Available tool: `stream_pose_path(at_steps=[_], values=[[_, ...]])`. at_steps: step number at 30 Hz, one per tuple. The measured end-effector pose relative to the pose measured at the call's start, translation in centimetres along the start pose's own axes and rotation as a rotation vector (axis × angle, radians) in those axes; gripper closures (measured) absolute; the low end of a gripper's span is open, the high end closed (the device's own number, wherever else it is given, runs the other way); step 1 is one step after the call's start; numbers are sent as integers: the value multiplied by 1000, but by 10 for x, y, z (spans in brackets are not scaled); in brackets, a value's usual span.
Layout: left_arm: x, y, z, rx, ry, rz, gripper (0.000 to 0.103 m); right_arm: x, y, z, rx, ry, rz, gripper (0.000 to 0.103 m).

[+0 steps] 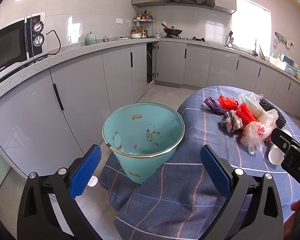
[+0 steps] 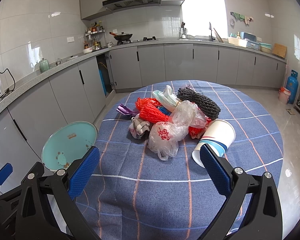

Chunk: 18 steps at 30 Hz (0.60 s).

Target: Collect trash

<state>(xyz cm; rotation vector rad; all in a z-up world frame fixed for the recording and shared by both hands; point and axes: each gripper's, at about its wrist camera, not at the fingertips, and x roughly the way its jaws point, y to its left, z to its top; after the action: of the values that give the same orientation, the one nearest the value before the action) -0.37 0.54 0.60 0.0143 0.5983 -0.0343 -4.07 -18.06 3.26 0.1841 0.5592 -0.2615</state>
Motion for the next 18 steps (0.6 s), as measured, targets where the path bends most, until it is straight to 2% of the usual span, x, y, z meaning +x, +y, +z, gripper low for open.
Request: stream_pose_path(at_steps=[18], values=[[0, 0, -1, 0, 0, 1, 6, 5, 1, 1, 0, 2, 2, 4]])
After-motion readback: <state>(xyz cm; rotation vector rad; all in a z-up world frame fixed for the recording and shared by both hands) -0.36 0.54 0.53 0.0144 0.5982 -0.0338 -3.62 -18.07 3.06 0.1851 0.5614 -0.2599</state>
